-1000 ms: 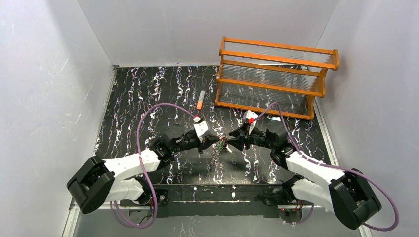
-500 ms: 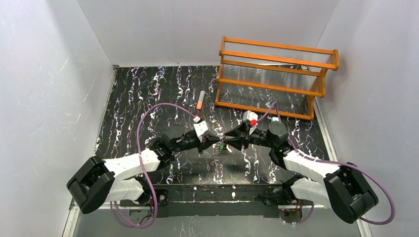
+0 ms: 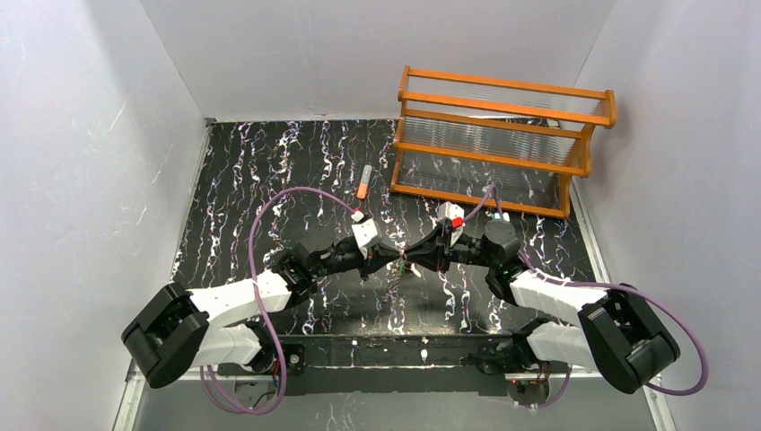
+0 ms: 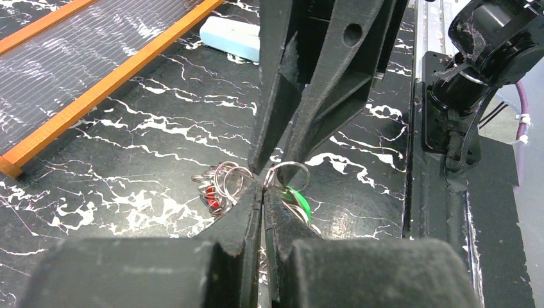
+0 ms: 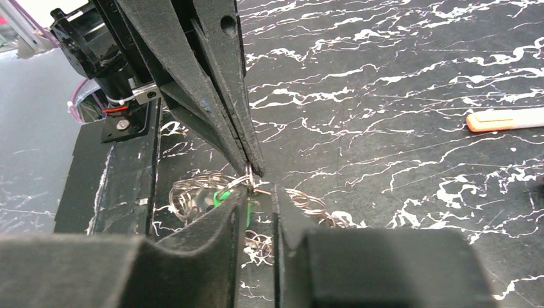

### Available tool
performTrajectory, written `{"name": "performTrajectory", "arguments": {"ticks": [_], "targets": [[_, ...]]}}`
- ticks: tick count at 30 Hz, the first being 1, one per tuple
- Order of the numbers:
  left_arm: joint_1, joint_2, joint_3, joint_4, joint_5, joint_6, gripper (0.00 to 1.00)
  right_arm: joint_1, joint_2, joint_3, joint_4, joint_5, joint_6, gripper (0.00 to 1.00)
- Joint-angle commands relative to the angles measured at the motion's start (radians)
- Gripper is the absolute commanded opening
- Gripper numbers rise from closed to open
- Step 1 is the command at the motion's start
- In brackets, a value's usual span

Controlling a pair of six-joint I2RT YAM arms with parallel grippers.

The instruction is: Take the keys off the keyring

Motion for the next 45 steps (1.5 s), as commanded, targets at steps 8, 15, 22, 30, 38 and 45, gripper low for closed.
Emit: {"name": "performTrajectory", "arguments": {"ticks": [8, 15, 22, 30, 38, 45], "targets": [[0.003, -0.017, 0.037, 0.051, -0.003, -0.011, 0.00, 0.010, -0.019, 0.027, 0.031, -0.011, -0.017, 0.01], [0.002, -0.068, 0.059, -0.036, -0.100, -0.042, 0.25, 0.046, -0.090, 0.048, -0.124, 0.118, -0.076, 0.01], [-0.067, -0.124, 0.132, -0.281, -0.320, -0.053, 0.43, 0.133, -0.096, 0.095, -0.263, 0.358, -0.081, 0.01], [-0.176, -0.098, 0.209, -0.431, -0.580, -0.115, 0.40, 0.203, -0.067, 0.159, -0.341, 0.512, -0.054, 0.01], [-0.182, -0.051, 0.253, -0.499, -0.629, -0.097, 0.31, 0.224, -0.066, 0.183, -0.366, 0.523, -0.051, 0.01], [-0.184, -0.023, 0.266, -0.491, -0.592, -0.088, 0.35, 0.231, -0.060, 0.195, -0.381, 0.514, -0.054, 0.01]]}}
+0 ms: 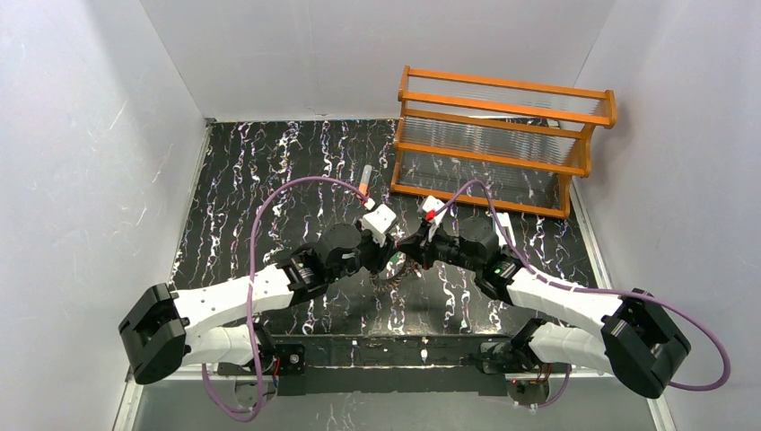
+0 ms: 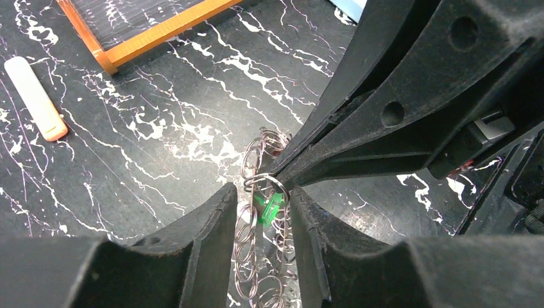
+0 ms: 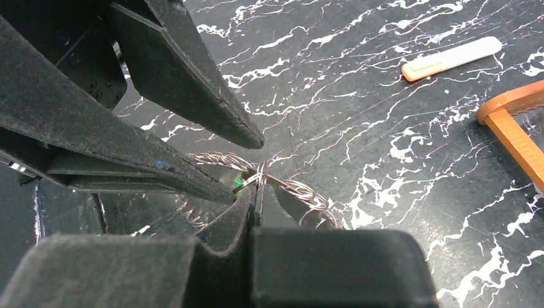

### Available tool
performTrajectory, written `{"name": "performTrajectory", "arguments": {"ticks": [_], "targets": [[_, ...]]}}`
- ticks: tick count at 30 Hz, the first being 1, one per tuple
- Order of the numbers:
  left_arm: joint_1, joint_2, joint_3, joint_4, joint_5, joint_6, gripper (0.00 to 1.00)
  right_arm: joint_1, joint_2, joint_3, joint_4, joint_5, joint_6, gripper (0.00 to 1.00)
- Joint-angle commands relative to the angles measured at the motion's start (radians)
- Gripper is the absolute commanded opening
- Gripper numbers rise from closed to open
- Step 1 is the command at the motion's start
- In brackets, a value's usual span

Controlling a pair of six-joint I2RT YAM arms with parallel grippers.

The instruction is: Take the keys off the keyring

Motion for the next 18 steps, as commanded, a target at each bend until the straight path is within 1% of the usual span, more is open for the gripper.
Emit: {"name": "performTrajectory", "arguments": {"ticks": [1, 6, 9, 11, 14, 18], "targets": [[-0.007, 0.009, 0.046, -0.009, 0.003, 0.016, 0.36, 0.010, 0.006, 0.055, 0.003, 0.005, -0.001, 0.01], [-0.008, 0.007, 0.045, -0.009, 0.023, 0.036, 0.38, 0.013, 0.004, 0.057, 0.004, 0.009, 0.001, 0.01], [-0.008, 0.018, 0.043, -0.024, 0.006, 0.049, 0.38, 0.013, 0.006, 0.061, 0.002, 0.005, 0.004, 0.01], [-0.008, 0.027, 0.042, -0.028, -0.019, 0.058, 0.36, 0.015, 0.006, 0.065, 0.001, -0.002, 0.003, 0.01], [-0.009, 0.038, 0.049, -0.039, -0.072, 0.072, 0.24, 0.016, 0.005, 0.062, 0.004, -0.014, 0.000, 0.01], [-0.008, 0.040, 0.066, -0.049, -0.115, 0.077, 0.12, 0.017, -0.006, 0.050, 0.006, -0.039, -0.015, 0.01]]}}
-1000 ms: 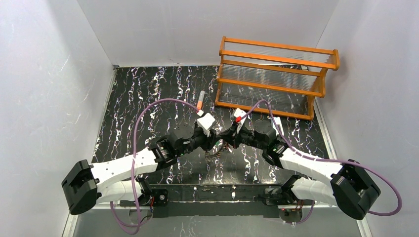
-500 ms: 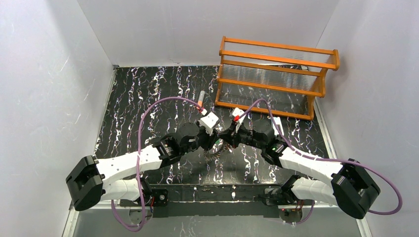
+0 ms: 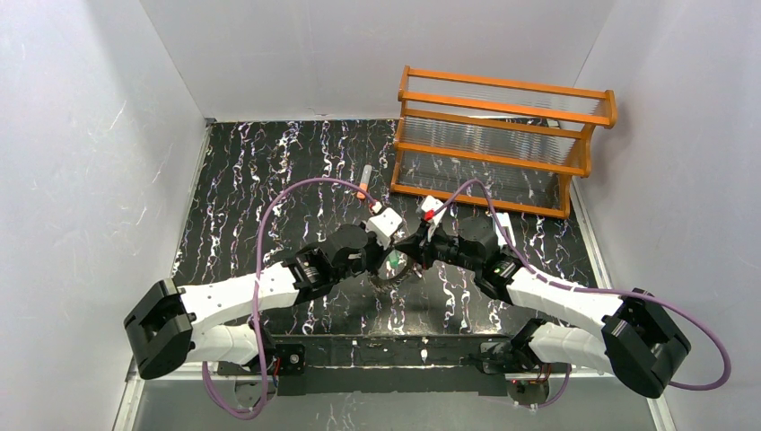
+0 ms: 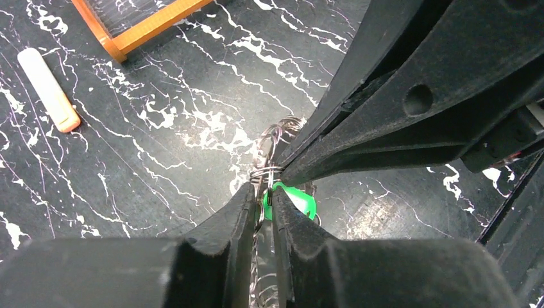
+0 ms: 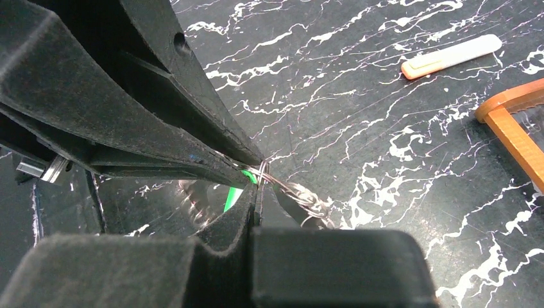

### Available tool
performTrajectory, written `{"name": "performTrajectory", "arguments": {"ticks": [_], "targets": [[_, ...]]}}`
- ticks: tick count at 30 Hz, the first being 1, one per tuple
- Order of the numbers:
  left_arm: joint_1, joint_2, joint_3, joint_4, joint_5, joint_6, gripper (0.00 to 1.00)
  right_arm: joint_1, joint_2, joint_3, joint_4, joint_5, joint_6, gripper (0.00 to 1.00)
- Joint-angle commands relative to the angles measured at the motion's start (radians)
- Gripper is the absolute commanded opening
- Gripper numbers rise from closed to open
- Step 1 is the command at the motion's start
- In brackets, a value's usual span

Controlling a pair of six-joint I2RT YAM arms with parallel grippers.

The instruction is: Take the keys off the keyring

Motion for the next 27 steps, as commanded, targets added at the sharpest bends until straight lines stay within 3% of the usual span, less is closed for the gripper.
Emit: {"name": "performTrajectory", "arguments": {"ticks": [1, 3, 13, 27], "targets": [[-0.001, -0.002, 0.054, -0.013, -0.075, 0.027, 0.08, 0.009, -0.012, 0.033, 0.032, -0.055, -0.016, 0.01], [-0.001, -0.006, 0.058, -0.005, -0.068, 0.021, 0.00, 0.010, -0.017, 0.025, 0.034, -0.072, -0.027, 0.01], [0.040, -0.027, 0.074, -0.051, -0.081, -0.128, 0.00, 0.009, -0.080, -0.076, 0.104, -0.124, -0.109, 0.01], [0.156, 0.013, 0.139, -0.210, 0.010, -0.340, 0.00, 0.009, -0.170, -0.183, 0.217, -0.188, -0.178, 0.01]]}}
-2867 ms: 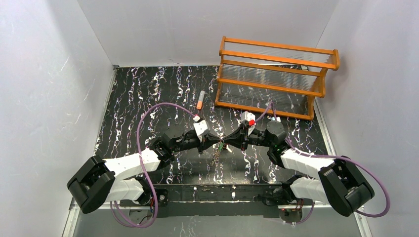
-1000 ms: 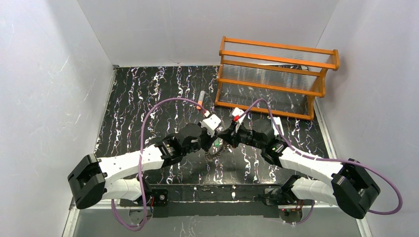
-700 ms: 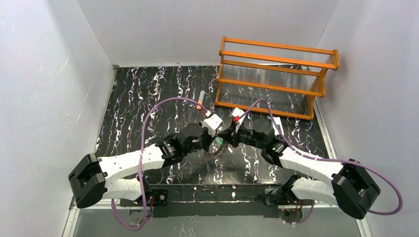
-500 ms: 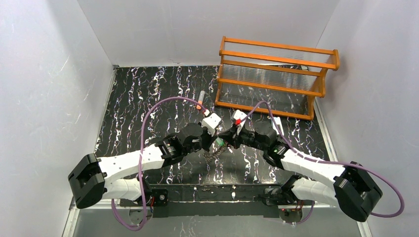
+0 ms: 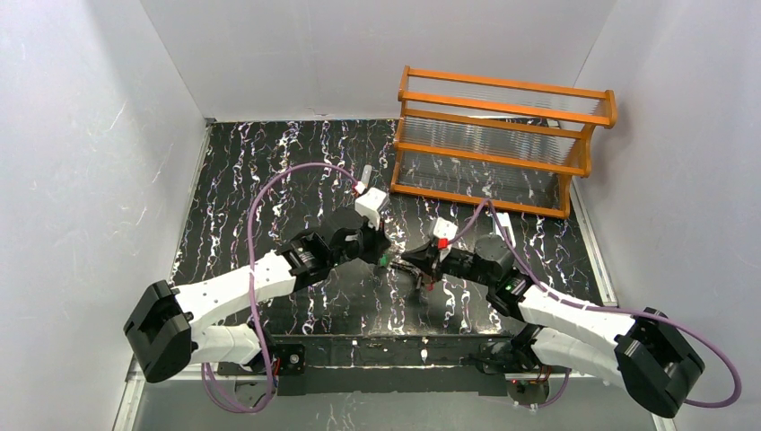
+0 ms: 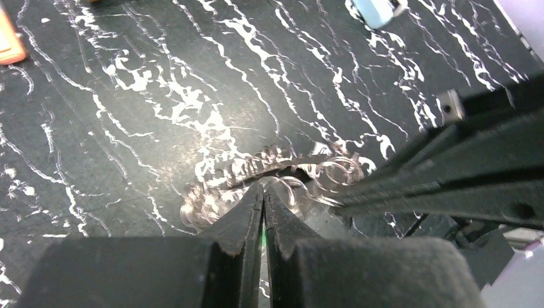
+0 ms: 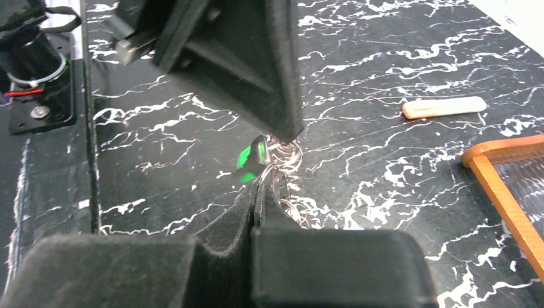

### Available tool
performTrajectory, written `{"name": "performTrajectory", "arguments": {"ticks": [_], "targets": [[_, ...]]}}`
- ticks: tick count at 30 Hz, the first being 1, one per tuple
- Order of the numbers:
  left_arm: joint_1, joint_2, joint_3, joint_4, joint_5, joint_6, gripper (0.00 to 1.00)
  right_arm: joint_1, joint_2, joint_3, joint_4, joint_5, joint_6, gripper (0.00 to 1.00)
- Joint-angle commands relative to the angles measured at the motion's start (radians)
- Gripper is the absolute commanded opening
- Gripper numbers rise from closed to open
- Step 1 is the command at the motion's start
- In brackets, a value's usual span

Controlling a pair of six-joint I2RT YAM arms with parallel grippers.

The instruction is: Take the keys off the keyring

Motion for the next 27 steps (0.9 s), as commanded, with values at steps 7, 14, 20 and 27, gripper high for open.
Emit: {"name": "performTrajectory", "arguments": {"ticks": [7, 14, 20, 27], "targets": [[0.097, 0.082, 0.114, -0.141, 0.058, -0.121, 0.00, 0.012, -0.037, -0.037, 0.118, -0.156, -0.044, 0.01], [0.099, 0.038, 0.126, -0.159, 0.092, -0.086, 0.12, 0.010, -0.037, -0.028, 0.110, -0.068, -0.039, 0.01], [0.100, -0.014, 0.162, -0.239, 0.162, -0.117, 0.32, 0.011, -0.051, -0.016, 0.061, -0.032, -0.041, 0.01], [0.098, -0.010, 0.132, -0.223, 0.272, -0.221, 0.35, 0.010, -0.038, -0.014, 0.070, -0.037, -0.041, 0.01]]}}
